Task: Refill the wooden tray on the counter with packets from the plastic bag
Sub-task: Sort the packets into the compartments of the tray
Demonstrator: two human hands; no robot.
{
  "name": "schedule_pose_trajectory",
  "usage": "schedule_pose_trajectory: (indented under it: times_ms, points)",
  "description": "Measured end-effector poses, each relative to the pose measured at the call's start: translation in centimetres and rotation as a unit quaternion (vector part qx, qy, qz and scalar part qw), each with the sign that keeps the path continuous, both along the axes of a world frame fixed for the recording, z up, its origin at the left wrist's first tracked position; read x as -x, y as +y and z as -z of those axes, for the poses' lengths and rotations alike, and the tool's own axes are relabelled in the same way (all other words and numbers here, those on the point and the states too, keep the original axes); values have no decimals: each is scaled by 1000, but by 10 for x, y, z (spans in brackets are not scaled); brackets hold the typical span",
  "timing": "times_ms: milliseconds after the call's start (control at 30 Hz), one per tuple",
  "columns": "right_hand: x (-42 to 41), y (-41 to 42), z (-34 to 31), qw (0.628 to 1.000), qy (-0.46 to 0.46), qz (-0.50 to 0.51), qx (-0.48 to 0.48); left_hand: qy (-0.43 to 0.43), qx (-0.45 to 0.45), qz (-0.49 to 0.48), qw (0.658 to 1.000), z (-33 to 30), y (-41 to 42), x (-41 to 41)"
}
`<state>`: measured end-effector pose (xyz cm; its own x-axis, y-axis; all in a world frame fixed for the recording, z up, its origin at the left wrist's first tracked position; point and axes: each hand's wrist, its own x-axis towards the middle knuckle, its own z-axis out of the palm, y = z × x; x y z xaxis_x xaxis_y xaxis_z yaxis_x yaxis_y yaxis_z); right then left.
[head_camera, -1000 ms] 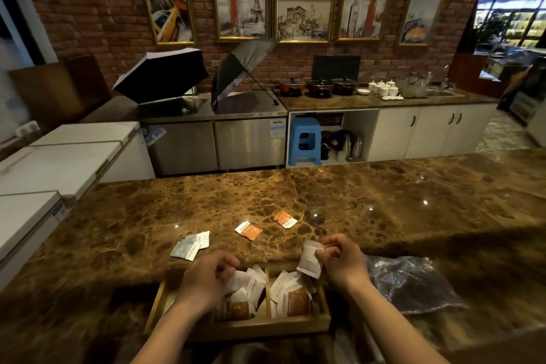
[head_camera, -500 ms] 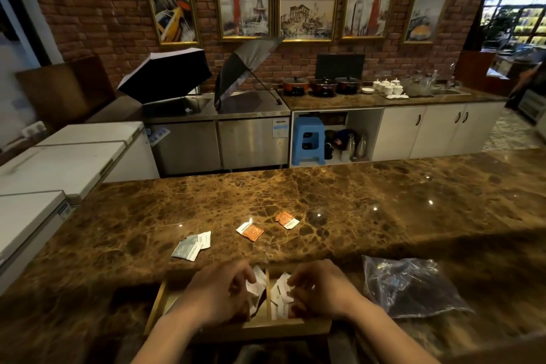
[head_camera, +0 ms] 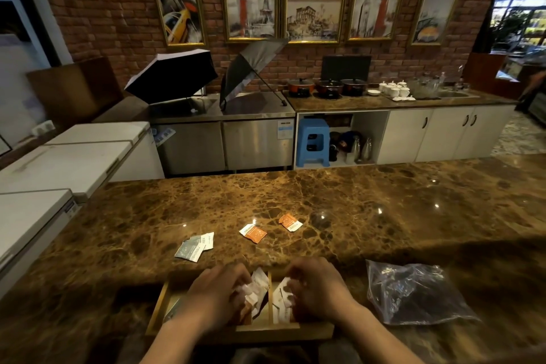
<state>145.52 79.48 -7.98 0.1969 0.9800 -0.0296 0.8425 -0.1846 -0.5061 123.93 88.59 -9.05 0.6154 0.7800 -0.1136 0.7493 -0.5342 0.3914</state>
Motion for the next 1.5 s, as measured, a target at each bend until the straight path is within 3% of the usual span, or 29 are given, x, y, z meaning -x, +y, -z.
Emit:
schedule_pose_trajectory:
  times_ms: [133, 300, 500, 667, 767, 867, 933, 1067, 1133, 1333, 1500]
  points:
    - [23, 17, 7, 999, -8, -16, -33, 54, 12, 27, 998, 2, -6, 3]
    - [54, 37, 24, 997, -51, 30, 45, 51, -2, 31, 998, -2, -8, 7]
    - [64, 39, 27, 997, -21, 72, 11, 39, -14, 37, 998, -1, -8, 10]
    - [60, 37, 13, 996, 41, 63, -42, -38, -30, 9, 999, 6, -5, 17]
    - [58, 33, 4, 994, 33, 45, -96, -88, -65, -42, 993, 6, 0, 20]
    - [61, 25, 3, 999, 22, -36, -32, -120, -100, -80, 984, 6, 8, 25]
    - [62, 21, 8, 996, 8, -78, 32, -114, -113, -60, 985, 7, 10, 26]
    - [60, 20, 14, 997, 60, -5, -47, -68, -100, 49, 991, 7, 8, 22]
    - [55, 23, 15, 997, 39, 16, -70, -32, -99, 96, 990, 8, 5, 18]
    - [34, 29, 14, 995, -38, 70, -64, -1, -103, 136, 985, 9, 6, 14]
    - [19, 25, 14, 991, -43, 105, -71, 36, -102, 188, 976, 8, 11, 11]
